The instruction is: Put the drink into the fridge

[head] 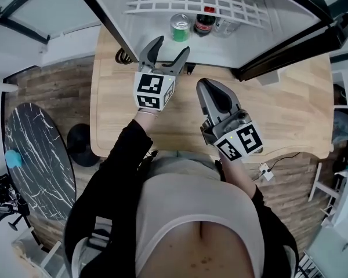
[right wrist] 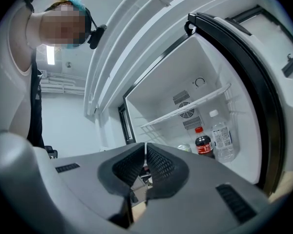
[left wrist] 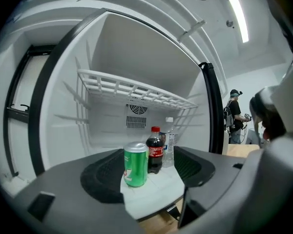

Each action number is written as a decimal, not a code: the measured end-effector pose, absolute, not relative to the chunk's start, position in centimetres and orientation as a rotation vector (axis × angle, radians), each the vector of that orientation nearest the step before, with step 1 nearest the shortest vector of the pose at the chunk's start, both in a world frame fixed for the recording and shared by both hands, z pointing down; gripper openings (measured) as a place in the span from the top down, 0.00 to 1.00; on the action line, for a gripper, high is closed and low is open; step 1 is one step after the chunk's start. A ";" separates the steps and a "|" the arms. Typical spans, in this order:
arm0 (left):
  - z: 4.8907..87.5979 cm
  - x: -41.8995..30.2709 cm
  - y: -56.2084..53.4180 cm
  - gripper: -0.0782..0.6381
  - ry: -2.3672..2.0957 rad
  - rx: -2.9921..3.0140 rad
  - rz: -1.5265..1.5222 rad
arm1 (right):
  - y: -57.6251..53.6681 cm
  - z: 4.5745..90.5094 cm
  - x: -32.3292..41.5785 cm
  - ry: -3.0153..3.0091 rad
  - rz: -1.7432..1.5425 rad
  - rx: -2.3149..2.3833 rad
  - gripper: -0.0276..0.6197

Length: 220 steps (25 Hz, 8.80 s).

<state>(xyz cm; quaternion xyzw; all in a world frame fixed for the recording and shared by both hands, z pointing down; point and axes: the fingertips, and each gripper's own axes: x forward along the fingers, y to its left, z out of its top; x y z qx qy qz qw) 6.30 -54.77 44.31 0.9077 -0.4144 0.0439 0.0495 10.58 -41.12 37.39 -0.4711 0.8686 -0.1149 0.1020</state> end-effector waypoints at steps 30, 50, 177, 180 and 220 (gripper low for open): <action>37.6 0.4 -45.6 0.88 -1.279 2.804 0.006 | -41.4 35.8 6.2 2.608 -0.266 -1.300 0.91; 36.6 -0.2 -39.8 0.88 -1.098 2.900 -0.053 | -37.3 36.3 3.9 2.576 -0.232 -1.335 0.91; 34.7 -4.8 17.0 0.88 -1.053 2.882 -0.181 | 19.9 34.7 -1.2 2.613 -0.085 -1.334 0.91; 34.5 -4.8 17.1 0.88 -1.053 2.891 -0.183 | 20.1 34.6 -1.5 2.617 -0.079 -1.328 0.91; 34.2 -5.5 18.1 0.88 -1.049 2.910 -0.188 | 21.2 34.4 -2.3 2.629 0.033 -1.367 0.91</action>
